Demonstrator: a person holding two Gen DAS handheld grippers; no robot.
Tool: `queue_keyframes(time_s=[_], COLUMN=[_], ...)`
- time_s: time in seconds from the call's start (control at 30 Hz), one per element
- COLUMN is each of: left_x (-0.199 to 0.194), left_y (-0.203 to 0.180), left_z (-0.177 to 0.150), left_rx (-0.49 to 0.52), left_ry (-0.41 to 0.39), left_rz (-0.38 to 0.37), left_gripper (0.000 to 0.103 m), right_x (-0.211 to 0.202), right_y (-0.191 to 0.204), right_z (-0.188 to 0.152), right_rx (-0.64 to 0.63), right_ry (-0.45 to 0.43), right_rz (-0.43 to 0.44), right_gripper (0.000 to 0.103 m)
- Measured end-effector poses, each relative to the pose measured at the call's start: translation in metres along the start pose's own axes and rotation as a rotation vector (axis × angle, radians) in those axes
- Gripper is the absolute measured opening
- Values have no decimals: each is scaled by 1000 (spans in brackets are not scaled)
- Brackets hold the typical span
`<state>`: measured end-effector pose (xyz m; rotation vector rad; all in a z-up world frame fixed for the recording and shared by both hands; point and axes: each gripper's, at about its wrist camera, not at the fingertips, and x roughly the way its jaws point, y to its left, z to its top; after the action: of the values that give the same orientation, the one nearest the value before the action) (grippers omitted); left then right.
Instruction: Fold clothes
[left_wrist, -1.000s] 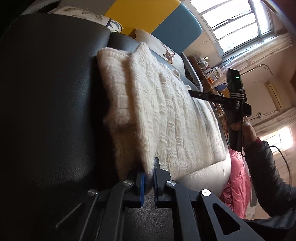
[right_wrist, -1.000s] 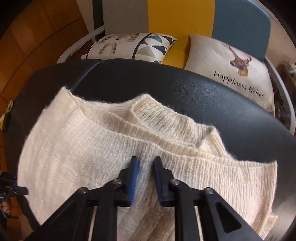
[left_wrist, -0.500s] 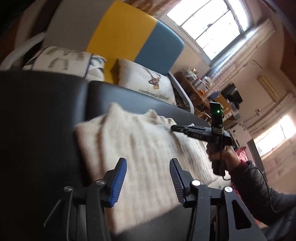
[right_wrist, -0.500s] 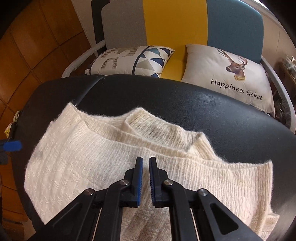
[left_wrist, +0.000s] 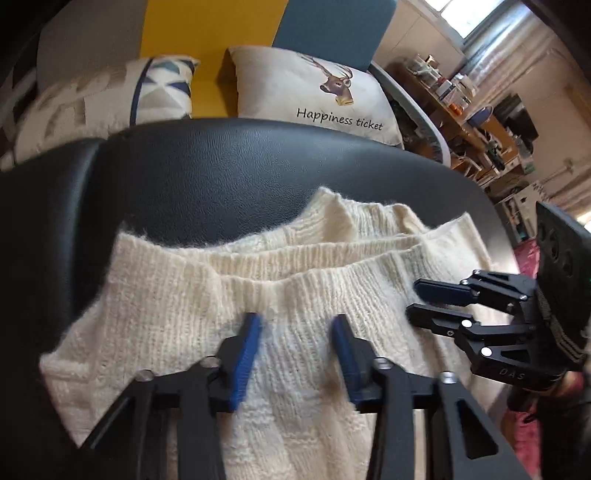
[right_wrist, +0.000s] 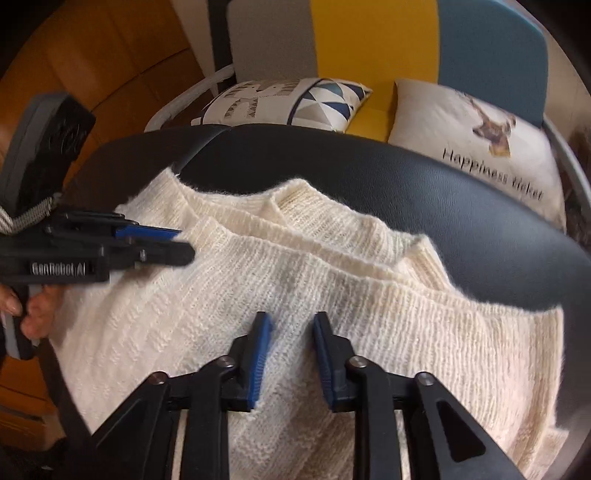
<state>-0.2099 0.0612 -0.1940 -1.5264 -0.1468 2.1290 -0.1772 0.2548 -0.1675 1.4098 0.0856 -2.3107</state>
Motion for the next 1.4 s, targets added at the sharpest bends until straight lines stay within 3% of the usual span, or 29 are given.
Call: queue_keyframes(time_s=[0.03,0.17,0.23,0.3,0.4,0.5,0.63,0.7,0.83,0.97,1.1,1.17,1.23,1.4], left_x=[-1,-20,-21,-8,18,14,-23,-39,-40,-33,-25,-25,-37,-64], left_y=[0,-1,-1,1,1,3,8,12,18,32,46,49,39,-2], left_z=[-1,-6,-7,-5,-7,-6,-9,-13,-21,-28,-35,-38,-45,-74], left_rx=[-6,-21,-22,-31,-17,-46,-62,-43,27,-41,-115,-149,-150,-69], left_ry=[-16,-179,-213,-199,-173,-182,-274,-292,-242,-225,-208,-216,-249,-316], left_rz=[-3,-33,-21,18,53,17,-21,2,152,170,184,198,176,64], left_gripper=[7,6,6,6,11,19,21,21,21,21,21,21,22,38], right_x=[-2,-18,-10,3,7,6,-5,-15,-20,-5,-13,-36,-69,-144], right_y=[1,-8,-11,-12,-18,-24,-26,-19,-2,-9,-15,-16,-22,-69], right_z=[0,6,4,0,-5,-6,-3,0,3,-3,-6,-14,-35,-128], right_rx=[0,60,72,78,129,166,199,174,106,127,167,190,234,382], right_ry=[-11,-84,-61,-26,-43,-48,-63,-77,-71,-12,-27,-76,-138,-215], right_rz=[-5,0,-14,-30,-19,5,-1,-14,-55,-137,-192,-141,-28,216], right_gripper=[9,1,2,2,1,1,4,8,10,11,15,15,23,27])
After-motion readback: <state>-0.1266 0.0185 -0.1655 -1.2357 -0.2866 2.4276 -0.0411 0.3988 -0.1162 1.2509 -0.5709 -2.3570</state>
